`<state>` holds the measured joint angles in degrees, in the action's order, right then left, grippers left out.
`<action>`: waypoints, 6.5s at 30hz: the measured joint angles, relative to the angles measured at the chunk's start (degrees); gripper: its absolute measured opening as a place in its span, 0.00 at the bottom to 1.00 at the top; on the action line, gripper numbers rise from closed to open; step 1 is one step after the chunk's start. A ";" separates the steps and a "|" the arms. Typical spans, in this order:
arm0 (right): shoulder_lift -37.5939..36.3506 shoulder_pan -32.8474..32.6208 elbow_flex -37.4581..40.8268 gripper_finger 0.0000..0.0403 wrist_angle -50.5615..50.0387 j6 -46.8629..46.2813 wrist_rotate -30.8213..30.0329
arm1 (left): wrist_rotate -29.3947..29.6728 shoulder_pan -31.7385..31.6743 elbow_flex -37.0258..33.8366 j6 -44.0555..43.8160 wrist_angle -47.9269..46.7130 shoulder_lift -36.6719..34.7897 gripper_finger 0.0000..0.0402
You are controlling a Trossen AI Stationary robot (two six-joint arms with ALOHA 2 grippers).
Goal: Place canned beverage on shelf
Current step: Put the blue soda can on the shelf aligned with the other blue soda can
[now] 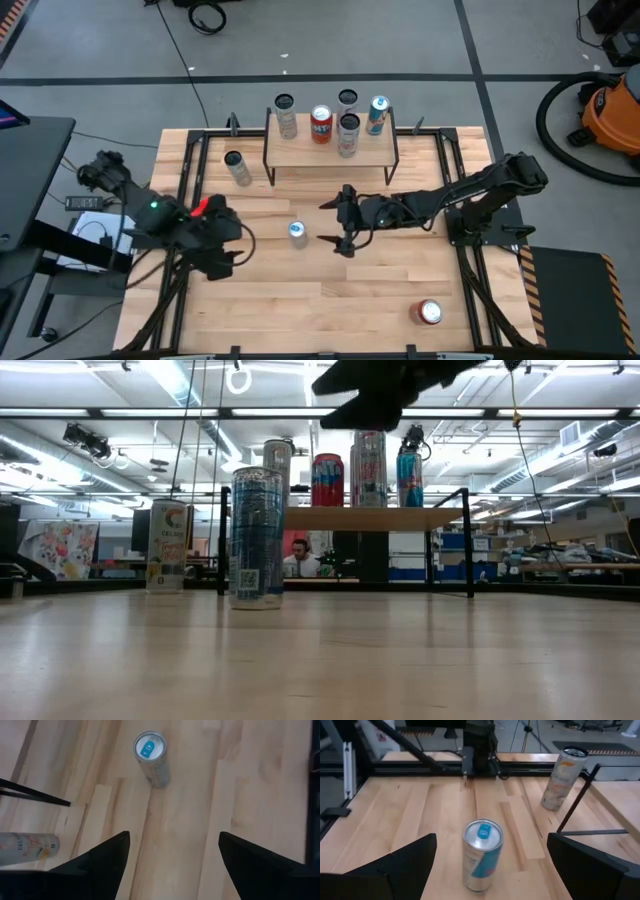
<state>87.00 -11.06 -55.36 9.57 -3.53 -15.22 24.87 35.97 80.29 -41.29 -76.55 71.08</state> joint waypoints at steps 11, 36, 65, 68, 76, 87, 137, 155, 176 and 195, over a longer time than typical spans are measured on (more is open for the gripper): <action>0.02 2.26 9.41 0.97 13.81 -1.85 0.28 | 4.51 1.28 0.00 -2.02 -0.12 -4.58 0.79; 17.13 4.38 -0.06 0.97 19.16 2.59 6.12 | 8.47 0.62 -0.02 -2.66 -7.23 -4.43 0.79; 22.67 5.62 -0.03 0.85 28.15 1.64 10.71 | 8.49 0.62 -0.02 -3.08 -7.33 -4.43 0.79; 23.03 5.62 -0.03 0.84 28.32 1.60 11.01 | 8.49 0.63 -0.02 -3.07 -7.33 -4.43 0.79; 25.51 5.93 -0.59 0.83 32.11 1.74 12.68 | 8.49 0.64 -0.03 -2.91 -7.37 -4.43 0.79; 27.41 6.11 -1.35 0.79 32.21 1.09 11.73 | 8.52 0.64 -0.04 -2.92 -7.28 -4.43 0.79; 26.23 -2.89 -13.78 0.59 12.67 -22.19 -45.59 | 8.49 0.65 -0.04 -2.87 -7.33 -4.41 0.79; 26.23 -4.58 -13.81 0.59 20.73 -14.68 -67.69 | 8.49 0.62 -0.04 -1.13 -7.31 -4.41 0.79; 26.12 -5.91 -25.39 0.59 46.49 28.74 -75.00 | 8.49 0.58 -0.04 -0.99 -7.33 -4.42 0.79; 25.63 -10.83 -23.08 0.59 49.44 32.13 -74.67 | 8.36 0.58 -0.04 -0.97 -7.75 -4.41 0.79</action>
<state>112.63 -21.89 -78.44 59.01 28.59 -89.89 33.23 36.56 80.25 -42.26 -84.29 66.67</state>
